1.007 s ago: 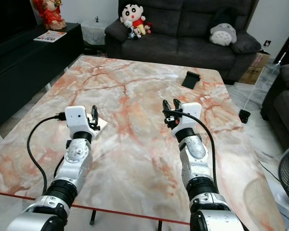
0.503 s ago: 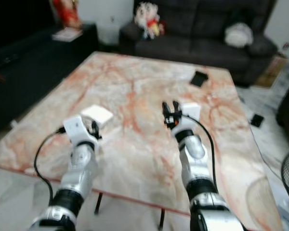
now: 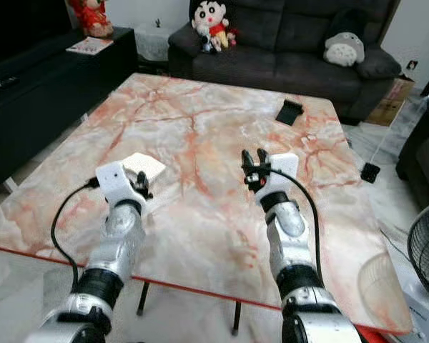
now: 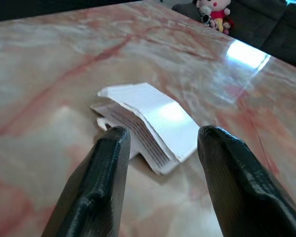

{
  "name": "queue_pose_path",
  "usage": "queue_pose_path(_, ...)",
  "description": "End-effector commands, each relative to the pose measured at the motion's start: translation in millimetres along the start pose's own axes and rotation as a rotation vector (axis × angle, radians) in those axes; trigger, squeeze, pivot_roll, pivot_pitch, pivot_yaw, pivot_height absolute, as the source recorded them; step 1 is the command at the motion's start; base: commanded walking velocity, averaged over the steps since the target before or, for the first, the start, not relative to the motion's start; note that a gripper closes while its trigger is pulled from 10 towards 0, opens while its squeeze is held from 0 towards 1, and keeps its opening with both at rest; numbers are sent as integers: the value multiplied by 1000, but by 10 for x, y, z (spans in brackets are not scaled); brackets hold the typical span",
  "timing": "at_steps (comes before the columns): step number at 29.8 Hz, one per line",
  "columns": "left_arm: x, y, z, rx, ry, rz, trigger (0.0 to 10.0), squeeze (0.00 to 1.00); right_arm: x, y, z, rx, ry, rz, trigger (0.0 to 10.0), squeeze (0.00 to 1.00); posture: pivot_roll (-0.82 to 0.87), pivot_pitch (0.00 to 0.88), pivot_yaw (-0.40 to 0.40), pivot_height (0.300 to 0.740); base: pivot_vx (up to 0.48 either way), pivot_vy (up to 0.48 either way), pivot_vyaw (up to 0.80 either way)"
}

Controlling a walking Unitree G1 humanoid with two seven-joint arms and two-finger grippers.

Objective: Picking trash to rubbish bin

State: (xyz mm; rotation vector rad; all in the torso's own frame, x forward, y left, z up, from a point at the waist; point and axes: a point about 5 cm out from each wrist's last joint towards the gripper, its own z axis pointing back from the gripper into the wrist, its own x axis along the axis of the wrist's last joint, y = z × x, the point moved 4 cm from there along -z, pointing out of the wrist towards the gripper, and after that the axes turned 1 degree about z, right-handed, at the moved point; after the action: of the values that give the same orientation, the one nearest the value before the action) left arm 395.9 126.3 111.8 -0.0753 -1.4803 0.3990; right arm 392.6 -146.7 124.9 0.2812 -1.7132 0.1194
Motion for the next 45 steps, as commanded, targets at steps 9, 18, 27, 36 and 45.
queue_pose_path(9,-67,-26,-69,0,70,30,10000,0,48,-41,14,-6,-15,15,10000,0,-67,8,-62,740,0,0,0)
queue_pose_path(18,-88,-95,-124,-19,105,26,10000,0,43,-49,39,2,-12,23,10000,0,-82,22,-73,740,0,0,0)
queue_pose_path(27,-44,-114,-171,-5,110,39,10000,0,33,-67,88,0,-11,26,10000,0,-97,53,-77,740,0,0,0)
queue_pose_path(36,-94,-76,-160,21,130,69,10000,0,32,-78,110,-4,-7,26,10000,0,-101,78,-83,740,0,0,0)
queue_pose_path(45,-181,-18,-140,51,160,79,10000,0,35,-67,113,-1,-2,21,10000,0,-102,92,-90,740,0,0,0)
